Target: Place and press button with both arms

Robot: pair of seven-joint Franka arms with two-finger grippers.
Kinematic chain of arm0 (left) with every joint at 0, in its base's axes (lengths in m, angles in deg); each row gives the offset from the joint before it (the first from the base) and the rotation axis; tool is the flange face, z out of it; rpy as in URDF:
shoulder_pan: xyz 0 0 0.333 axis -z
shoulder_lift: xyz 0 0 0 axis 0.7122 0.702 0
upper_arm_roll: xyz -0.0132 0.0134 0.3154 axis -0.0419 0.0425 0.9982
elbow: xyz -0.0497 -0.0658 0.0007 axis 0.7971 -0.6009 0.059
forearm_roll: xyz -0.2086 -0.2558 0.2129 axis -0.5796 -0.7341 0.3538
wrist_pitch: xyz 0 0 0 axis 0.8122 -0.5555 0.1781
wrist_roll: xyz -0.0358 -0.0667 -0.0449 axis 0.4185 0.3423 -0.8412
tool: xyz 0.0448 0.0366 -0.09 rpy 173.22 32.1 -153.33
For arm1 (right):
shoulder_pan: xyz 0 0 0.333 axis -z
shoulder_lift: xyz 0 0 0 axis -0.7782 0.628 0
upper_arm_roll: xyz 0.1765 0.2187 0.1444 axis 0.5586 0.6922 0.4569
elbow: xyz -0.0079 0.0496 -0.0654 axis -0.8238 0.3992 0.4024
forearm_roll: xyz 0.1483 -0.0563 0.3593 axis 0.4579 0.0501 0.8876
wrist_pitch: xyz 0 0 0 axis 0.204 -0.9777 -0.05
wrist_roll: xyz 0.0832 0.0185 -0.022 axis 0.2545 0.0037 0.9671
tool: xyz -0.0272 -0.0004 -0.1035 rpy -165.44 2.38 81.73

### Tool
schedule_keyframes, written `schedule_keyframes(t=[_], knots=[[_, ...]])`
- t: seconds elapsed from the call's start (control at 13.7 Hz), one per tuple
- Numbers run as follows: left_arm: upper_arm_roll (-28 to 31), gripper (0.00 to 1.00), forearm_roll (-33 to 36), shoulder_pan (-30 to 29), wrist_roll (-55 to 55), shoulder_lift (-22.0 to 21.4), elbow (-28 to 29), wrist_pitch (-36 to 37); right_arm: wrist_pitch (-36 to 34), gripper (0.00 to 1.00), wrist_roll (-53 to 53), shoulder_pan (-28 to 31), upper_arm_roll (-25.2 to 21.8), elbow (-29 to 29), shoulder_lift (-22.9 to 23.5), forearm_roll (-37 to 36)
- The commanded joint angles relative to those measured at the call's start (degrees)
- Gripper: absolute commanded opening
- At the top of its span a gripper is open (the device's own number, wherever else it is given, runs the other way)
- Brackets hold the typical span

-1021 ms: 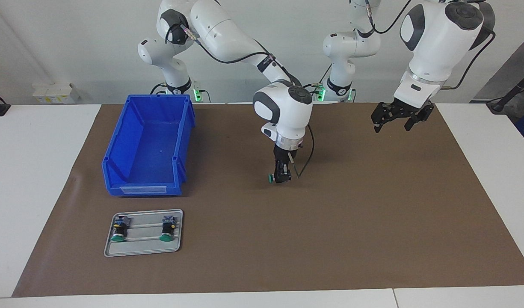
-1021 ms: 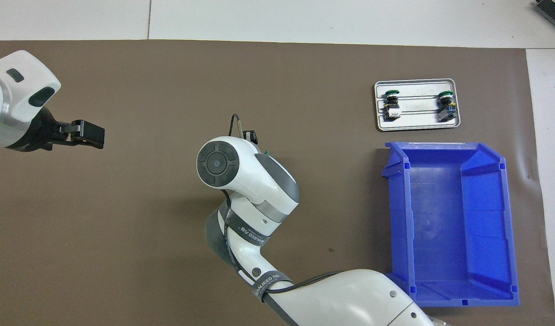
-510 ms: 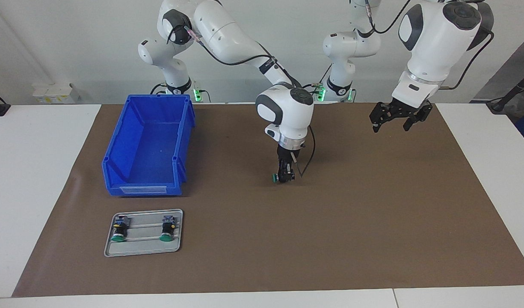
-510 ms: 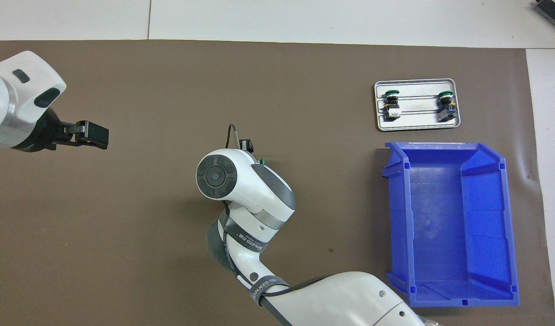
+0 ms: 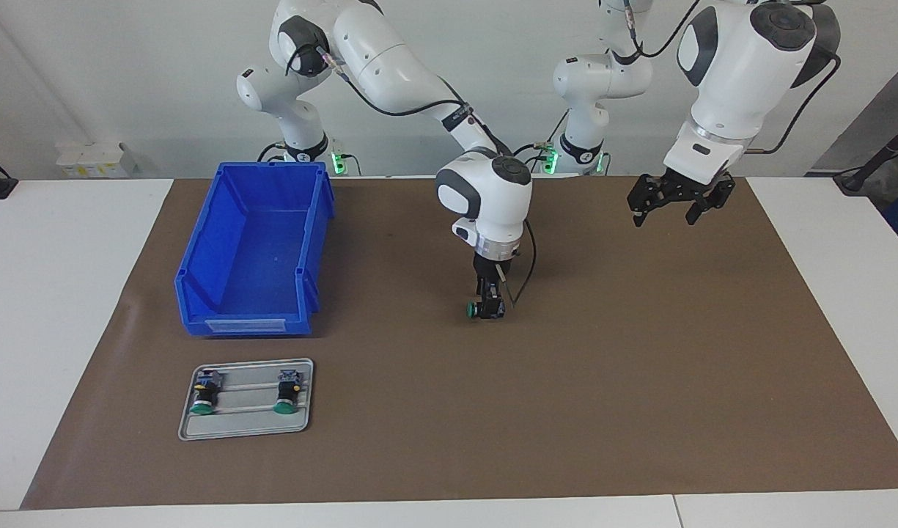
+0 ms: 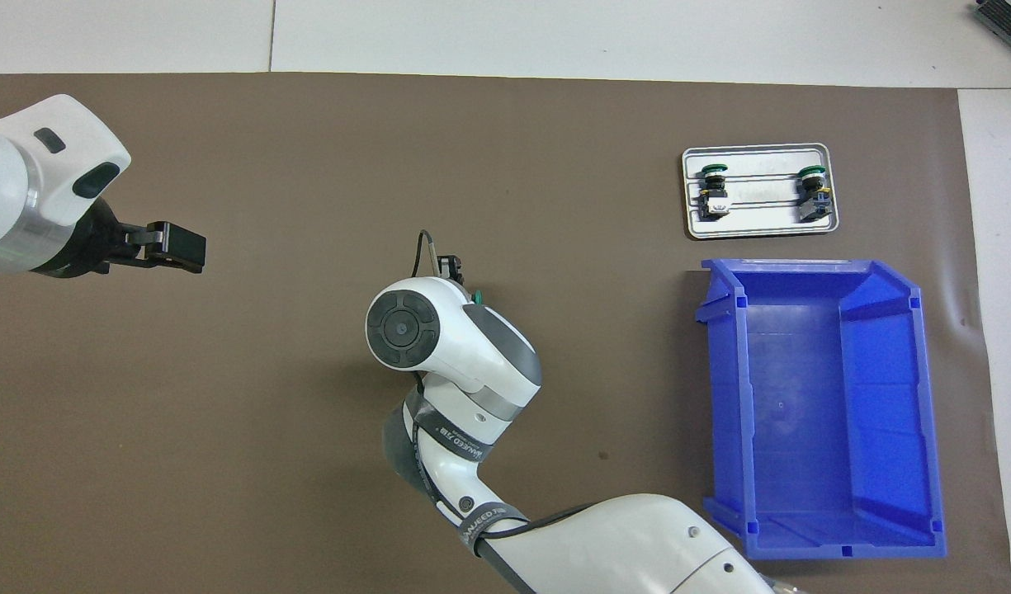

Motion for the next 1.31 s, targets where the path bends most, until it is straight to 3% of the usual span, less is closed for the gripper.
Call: schedule_keyframes(t=[0.0, 0.29, 0.44, 0.73, 1.09, 1.24], knots=[[0.20, 1.00, 0.88, 1.52, 0.92, -1.16, 1.86, -3.95, 0.93, 1.00, 4.04, 2.87, 0.15, 1.72, -4.41, -1.05], [-0.07, 1.00, 0.62, 4.60, 5.99, -1.07, 4.75, -10.03, -0.21, 1.00, 20.55, 9.82, 0.33, 7.32, -15.48, 1.22], [-0.07, 1.00, -2.35, 6.35, 9.60, -0.02, 4.76, -12.39, -1.34, 1.00, 35.11, 14.29, 0.33, 9.88, -19.44, 4.74], [-0.16, 1.00, -5.45, 11.88, 17.59, 5.77, 4.76, -20.74, -10.99, 1.00, 71.06, 23.78, 0.33, 9.98, -24.10, 9.92], [-0.16, 1.00, -8.68, 15.93, 36.57, 9.30, 5.63, -26.63, -25.23, 1.00, 103.77, 35.74, 0.24, 9.89, -31.22, 11.35], [-0.16, 0.98, -8.87, 18.74, 39.75, 12.88, 6.34, -31.54, -28.06, 1.00, 113.46, 39.61, 0.24, 9.89, -33.16, 11.35]])
